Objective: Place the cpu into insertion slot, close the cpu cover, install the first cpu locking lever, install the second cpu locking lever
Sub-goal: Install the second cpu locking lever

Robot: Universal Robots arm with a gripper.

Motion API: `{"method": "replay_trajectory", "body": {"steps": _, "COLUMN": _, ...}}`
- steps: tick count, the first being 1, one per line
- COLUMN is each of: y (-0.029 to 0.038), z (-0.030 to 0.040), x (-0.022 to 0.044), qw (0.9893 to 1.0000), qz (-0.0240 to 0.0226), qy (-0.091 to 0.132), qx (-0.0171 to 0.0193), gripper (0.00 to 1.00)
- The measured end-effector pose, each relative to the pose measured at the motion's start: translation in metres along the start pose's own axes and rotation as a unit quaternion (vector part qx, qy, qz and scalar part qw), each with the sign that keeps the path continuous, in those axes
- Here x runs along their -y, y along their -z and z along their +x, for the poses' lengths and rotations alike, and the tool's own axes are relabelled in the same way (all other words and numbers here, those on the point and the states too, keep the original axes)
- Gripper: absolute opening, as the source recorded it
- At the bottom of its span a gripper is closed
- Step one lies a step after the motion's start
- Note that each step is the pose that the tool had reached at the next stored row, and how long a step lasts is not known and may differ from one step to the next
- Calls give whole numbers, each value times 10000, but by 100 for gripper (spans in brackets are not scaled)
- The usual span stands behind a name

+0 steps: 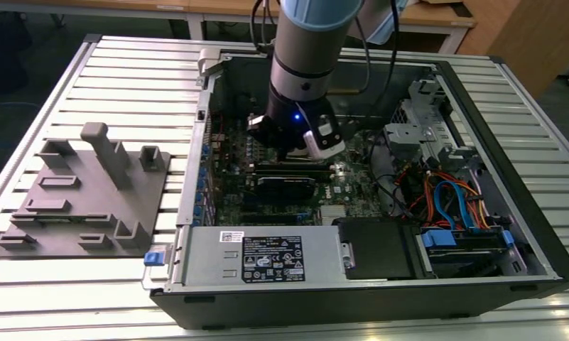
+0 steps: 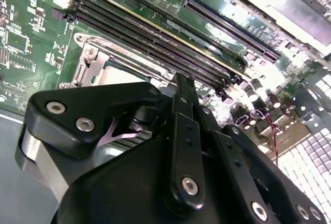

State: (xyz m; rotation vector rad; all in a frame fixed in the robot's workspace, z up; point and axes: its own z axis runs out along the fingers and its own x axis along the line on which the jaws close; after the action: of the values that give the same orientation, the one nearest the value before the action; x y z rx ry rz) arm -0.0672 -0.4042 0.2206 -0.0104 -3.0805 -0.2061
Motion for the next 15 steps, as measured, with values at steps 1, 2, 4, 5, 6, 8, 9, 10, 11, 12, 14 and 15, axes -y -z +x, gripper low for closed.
{"method": "replay_trajectory", "body": {"steps": 1, "y": -9, "z": -1, "x": 1, "qw": 10000, "qz": -28, "qy": 2, "qx": 0, "gripper": 10}}
{"method": "replay_trajectory", "body": {"steps": 2, "y": -19, "z": -1, "x": 2, "qw": 10000, "qz": -48, "qy": 3, "qx": -1, "gripper": 10}}
{"method": "replay_trajectory", "body": {"steps": 4, "y": -37, "z": -1, "x": 5, "qw": 10000, "qz": -63, "qy": 3, "qx": 1, "gripper": 10}}
{"method": "replay_trajectory", "body": {"steps": 5, "y": -42, "z": 2, "x": 7, "qw": 10000, "qz": -65, "qy": 5, "qx": 7, "gripper": 10}}
{"method": "replay_trajectory", "body": {"steps": 6, "y": -43, "z": 4, "x": 7, "qw": 10000, "qz": -64, "qy": 6, "qx": 16, "gripper": 10}}
{"method": "replay_trajectory", "body": {"steps": 8, "y": -43, "z": 5, "x": 7, "qw": 10000, "qz": -65, "qy": 7, "qx": 19, "gripper": 10}}
{"method": "replay_trajectory", "body": {"steps": 9, "y": -43, "z": 4, "x": 7, "qw": 10000, "qz": -65, "qy": 7, "qx": 20, "gripper": 10}}
{"method": "replay_trajectory", "body": {"steps": 10, "y": -43, "z": 4, "x": 7, "qw": 10000, "qz": -65, "qy": 7, "qx": 20, "gripper": 10}}
{"method": "replay_trajectory", "body": {"steps": 11, "y": -43, "z": 4, "x": 7, "qw": 10000, "qz": -65, "qy": 7, "qx": 20, "gripper": 10}}
{"method": "replay_trajectory", "body": {"steps": 12, "y": -43, "z": 4, "x": 7, "qw": 10000, "qz": -65, "qy": 7, "qx": 20, "gripper": 10}}
{"method": "replay_trajectory", "body": {"steps": 14, "y": -43, "z": 5, "x": 7, "qw": 10000, "qz": -66, "qy": 7, "qx": 21, "gripper": 10}}
{"method": "replay_trajectory", "body": {"steps": 15, "y": -43, "z": 5, "x": 7, "qw": 10000, "qz": -69, "qy": 7, "qx": 22, "gripper": 10}}
